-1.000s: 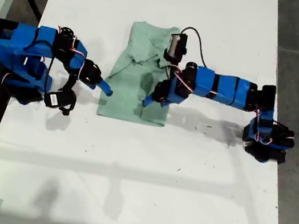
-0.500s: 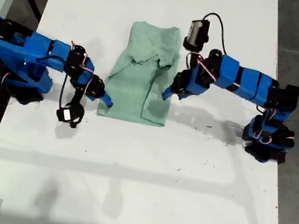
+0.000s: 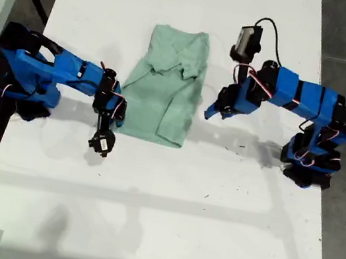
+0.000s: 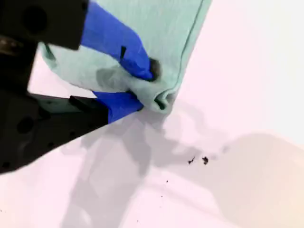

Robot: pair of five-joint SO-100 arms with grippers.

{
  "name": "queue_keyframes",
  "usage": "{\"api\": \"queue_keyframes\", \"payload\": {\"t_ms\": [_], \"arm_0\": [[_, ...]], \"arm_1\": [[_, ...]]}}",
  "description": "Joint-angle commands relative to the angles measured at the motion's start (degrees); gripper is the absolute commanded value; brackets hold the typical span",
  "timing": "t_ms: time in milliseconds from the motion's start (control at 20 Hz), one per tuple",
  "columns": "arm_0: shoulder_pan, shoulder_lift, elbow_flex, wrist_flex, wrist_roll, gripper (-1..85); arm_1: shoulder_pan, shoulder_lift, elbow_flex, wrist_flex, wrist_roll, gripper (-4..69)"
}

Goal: Fold t-shirt

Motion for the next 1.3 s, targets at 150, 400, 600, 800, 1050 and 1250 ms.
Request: {"api": "queue_keyframes", "payload": {"t_ms": [150,400,600,800,1050,1250], "arm_0": [[-0.4,9.7,-7.0,13.2,-1.0,0.0],[0.9,-7.7,-40.5,26.1,5.4,0.0],[1.7,-32.3,-70.5,28.1,10.6,0.0],[1.8,-37.4,-70.3,23.8,15.2,18.7],[4.8,-22.7,-70.2,31.8,21.4,37.7],[-1.3,-1.9,-66.4,41.6,21.4,36.6]], "arm_1": [[1.2,9.8,8.0,-5.3,0.5,18.7],[2.2,12.2,11.9,-6.3,0.8,18.1],[1.7,13.7,13.4,-6.5,2.2,17.6],[1.1,15.1,15.6,-6.7,3.6,17.2],[1.9,15.0,16.1,-8.0,3.0,16.9],[2.5,14.9,16.3,-7.9,2.8,16.7]]}}
